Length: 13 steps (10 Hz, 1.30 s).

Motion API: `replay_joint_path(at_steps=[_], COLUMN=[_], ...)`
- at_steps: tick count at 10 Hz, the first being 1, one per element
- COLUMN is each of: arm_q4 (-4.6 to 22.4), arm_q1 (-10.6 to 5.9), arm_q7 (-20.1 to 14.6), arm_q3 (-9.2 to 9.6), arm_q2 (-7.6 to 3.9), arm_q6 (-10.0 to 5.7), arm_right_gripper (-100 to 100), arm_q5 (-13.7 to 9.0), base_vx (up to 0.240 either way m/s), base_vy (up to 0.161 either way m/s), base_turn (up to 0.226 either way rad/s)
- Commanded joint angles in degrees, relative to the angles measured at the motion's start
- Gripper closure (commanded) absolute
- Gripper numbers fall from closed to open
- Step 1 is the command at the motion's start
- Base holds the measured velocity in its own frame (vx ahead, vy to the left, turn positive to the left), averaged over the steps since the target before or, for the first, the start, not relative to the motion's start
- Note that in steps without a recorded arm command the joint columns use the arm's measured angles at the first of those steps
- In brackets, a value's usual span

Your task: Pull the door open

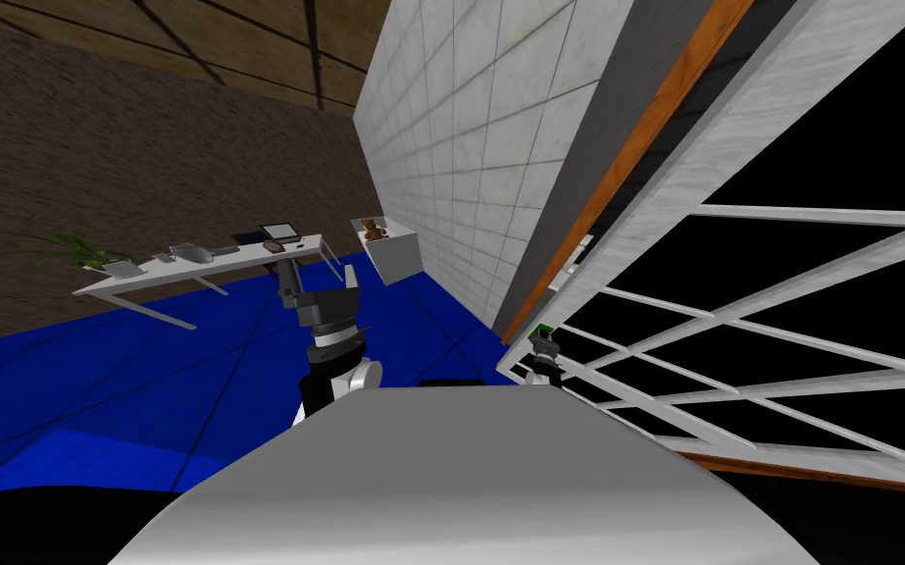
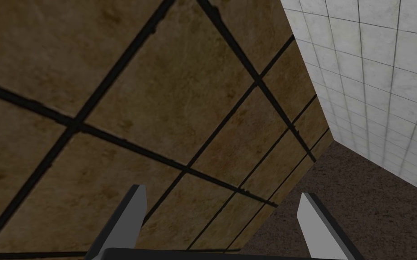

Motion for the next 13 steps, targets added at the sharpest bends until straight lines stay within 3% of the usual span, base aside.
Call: replay_joint_path(at_steps=[1, 6, 9, 13], arm_q4=[1.1, -0.3, 0.2, -0.7], arm_q1=[-0.41, -0.07, -0.31, 0.48], arm_q7=[-1.1, -3.3, -3.8, -6.2], arm_q3=[1.34, 5.28, 5.74, 8.71], arm_q2=[0.12, -0.23, -0.32, -1.50], arm_q6=[-0.36, -0.18, -0.43, -0.73], arm_right_gripper=[100, 100, 100, 100], arm_q5=[0.8, 3.4, 3.7, 5.5], base_vx=[-0.222, -0.240, -0.132, -0.202], base_vy=[-0.016, -0.008, 0.012, -0.005], base_turn=[0.064, 0.067, 0.022, 0.058])
